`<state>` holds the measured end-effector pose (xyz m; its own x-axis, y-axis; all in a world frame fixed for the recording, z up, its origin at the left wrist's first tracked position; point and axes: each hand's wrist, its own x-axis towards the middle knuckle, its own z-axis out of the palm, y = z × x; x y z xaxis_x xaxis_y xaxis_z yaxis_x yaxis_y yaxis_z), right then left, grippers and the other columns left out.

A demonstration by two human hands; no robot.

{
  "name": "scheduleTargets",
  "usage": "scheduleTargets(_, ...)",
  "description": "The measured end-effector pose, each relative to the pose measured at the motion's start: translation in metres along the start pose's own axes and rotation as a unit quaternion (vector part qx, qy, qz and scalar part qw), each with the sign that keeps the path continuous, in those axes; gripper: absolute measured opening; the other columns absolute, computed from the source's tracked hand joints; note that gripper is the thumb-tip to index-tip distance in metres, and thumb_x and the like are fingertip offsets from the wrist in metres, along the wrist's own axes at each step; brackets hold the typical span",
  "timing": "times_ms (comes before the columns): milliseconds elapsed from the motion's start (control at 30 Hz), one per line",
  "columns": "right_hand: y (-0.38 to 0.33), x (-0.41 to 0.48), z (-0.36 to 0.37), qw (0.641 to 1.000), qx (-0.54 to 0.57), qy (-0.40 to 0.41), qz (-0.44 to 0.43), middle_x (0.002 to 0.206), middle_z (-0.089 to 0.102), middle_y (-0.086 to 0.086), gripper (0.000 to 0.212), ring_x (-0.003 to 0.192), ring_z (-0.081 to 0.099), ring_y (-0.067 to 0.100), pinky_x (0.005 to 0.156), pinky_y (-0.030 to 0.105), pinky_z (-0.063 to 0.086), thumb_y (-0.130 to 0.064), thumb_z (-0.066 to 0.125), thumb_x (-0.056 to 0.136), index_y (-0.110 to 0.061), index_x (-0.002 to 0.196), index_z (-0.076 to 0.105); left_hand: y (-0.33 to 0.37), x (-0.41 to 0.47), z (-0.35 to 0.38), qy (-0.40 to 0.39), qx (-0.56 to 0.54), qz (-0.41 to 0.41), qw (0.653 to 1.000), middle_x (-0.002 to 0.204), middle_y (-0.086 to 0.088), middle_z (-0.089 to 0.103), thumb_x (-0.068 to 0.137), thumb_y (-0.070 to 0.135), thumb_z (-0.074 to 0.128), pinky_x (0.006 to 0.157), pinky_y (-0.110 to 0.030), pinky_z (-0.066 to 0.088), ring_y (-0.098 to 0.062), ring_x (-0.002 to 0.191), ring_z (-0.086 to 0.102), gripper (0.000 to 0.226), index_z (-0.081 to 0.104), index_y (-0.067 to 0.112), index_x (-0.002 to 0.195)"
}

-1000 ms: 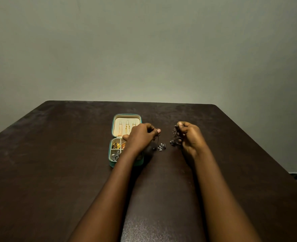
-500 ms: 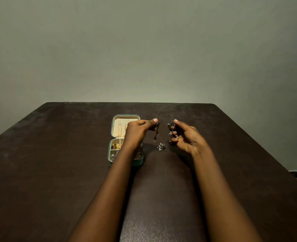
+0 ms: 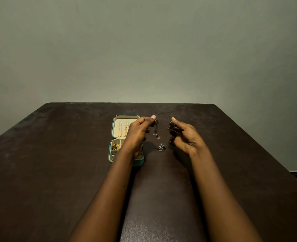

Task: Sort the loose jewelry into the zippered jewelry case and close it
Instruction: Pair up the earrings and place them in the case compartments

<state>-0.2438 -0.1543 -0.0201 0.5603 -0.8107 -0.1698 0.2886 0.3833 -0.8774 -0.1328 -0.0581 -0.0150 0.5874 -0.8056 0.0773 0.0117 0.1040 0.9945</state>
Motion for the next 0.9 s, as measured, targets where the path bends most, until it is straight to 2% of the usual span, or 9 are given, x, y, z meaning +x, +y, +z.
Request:
scheduleTargets(133, -0.005, -0.005, 0.002, 0.999, 0.041, -0.030, -0.016, 0.054, 0.062, -0.002, 0.019, 0.040, 0.056, 0.004, 0.042, 0.020, 0.043, -0.008, 0.050, 0.092, -0.010, 0.075, 0.058, 0.001, -0.002, 0.002, -0.014, -0.006, 0.001, 1.000, 0.095, 0.004, 0.066, 0.089, 0.033, 0.058, 0.064, -0.027, 0.034, -0.010, 0.082, 0.053, 0.016, 0.062, 0.024, 0.076)
scheduleTargets(233, -0.004, -0.006, 0.004, 0.997, 0.053, -0.046, -0.041, 0.052, 0.062, 0.001, 0.021, 0.046, 0.061, 0.008, 0.047, 0.022, 0.053, -0.005, 0.049, 0.093, -0.004, 0.073, 0.057, 0.000, -0.004, 0.003, -0.035, -0.008, 0.005, 0.999, 0.105, 0.000, 0.069, 0.090, 0.033, 0.057, 0.071, -0.029, 0.037, -0.008, 0.093, 0.061, 0.016, 0.061, 0.024, 0.077)
scheduleTargets(300, -0.002, -0.005, 0.004, 0.998, 0.026, -0.039, -0.051, 0.051, 0.059, -0.001, 0.022, 0.051, 0.058, 0.009, 0.052, 0.025, 0.050, -0.006, 0.049, 0.093, -0.007, 0.072, 0.057, 0.000, -0.004, 0.004, -0.047, -0.012, 0.006, 0.999, 0.106, 0.000, 0.070, 0.091, 0.032, 0.055, 0.073, -0.028, 0.038, -0.008, 0.097, 0.062, 0.018, 0.060, 0.023, 0.076)
scheduleTargets(400, -0.001, -0.003, 0.003, 0.998, -0.026, -0.031, -0.056, 0.057, 0.053, -0.001, 0.023, 0.059, 0.045, 0.010, 0.058, 0.026, 0.036, -0.010, 0.049, 0.093, -0.011, 0.071, 0.058, -0.002, -0.003, 0.005, -0.066, -0.019, 0.000, 0.998, 0.104, 0.002, 0.071, 0.092, 0.031, 0.053, 0.077, -0.030, 0.039, -0.008, 0.097, 0.063, 0.020, 0.059, 0.024, 0.075)
scheduleTargets(500, -0.001, -0.003, 0.003, 0.997, -0.014, -0.038, -0.060, 0.048, 0.056, -0.006, 0.025, 0.052, 0.050, 0.005, 0.051, 0.020, 0.042, -0.005, 0.046, 0.094, -0.008, 0.072, 0.056, -0.005, -0.001, 0.006, -0.079, -0.027, -0.008, 0.997, 0.101, 0.001, 0.072, 0.092, 0.032, 0.054, 0.078, -0.031, 0.039, -0.010, 0.095, 0.064, 0.021, 0.058, 0.024, 0.073)
scheduleTargets(600, 0.000, -0.003, 0.003, 0.998, 0.006, -0.036, -0.060, 0.047, 0.059, -0.006, 0.025, 0.046, 0.056, 0.003, 0.051, 0.022, 0.047, -0.004, 0.045, 0.095, -0.008, 0.073, 0.055, -0.007, 0.000, 0.006, -0.089, -0.033, -0.010, 0.995, 0.100, 0.001, 0.073, 0.091, 0.033, 0.055, 0.081, -0.032, 0.041, -0.011, 0.094, 0.065, 0.020, 0.059, 0.024, 0.073)
scheduleTargets(700, 0.002, -0.005, 0.007, 0.999, 0.005, -0.034, -0.039, 0.052, 0.061, -0.001, 0.024, 0.052, 0.059, 0.008, 0.053, 0.024, 0.046, -0.010, 0.048, 0.094, -0.011, 0.071, 0.055, -0.008, -0.001, 0.006, -0.092, -0.038, -0.012, 0.995, 0.100, -0.001, 0.071, 0.091, 0.033, 0.056, 0.082, -0.031, 0.042, -0.012, 0.095, 0.063, 0.019, 0.061, 0.023, 0.075)
scheduleTargets(833, 0.005, -0.004, 0.014, 0.998, 0.054, -0.032, 0.006, 0.067, 0.059, 0.008, 0.025, 0.064, 0.057, 0.017, 0.065, 0.031, 0.045, -0.014, 0.051, 0.093, -0.006, 0.071, 0.058, -0.010, 0.000, 0.007, -0.088, -0.022, -0.001, 0.996, 0.088, 0.004, 0.067, 0.090, 0.031, 0.057, 0.082, -0.032, 0.040, -0.010, 0.095, 0.061, 0.016, 0.062, 0.023, 0.078)
scheduleTargets(900, 0.006, -0.002, 0.015, 0.997, 0.073, -0.022, 0.034, 0.072, 0.058, 0.008, 0.024, 0.067, 0.056, 0.017, 0.066, 0.031, 0.045, -0.017, 0.052, 0.093, -0.007, 0.072, 0.057, -0.011, -0.001, 0.007, -0.090, -0.016, -0.001, 0.996, 0.086, 0.006, 0.067, 0.090, 0.031, 0.057, 0.078, -0.030, 0.039, -0.008, 0.092, 0.061, 0.015, 0.063, 0.022, 0.078)
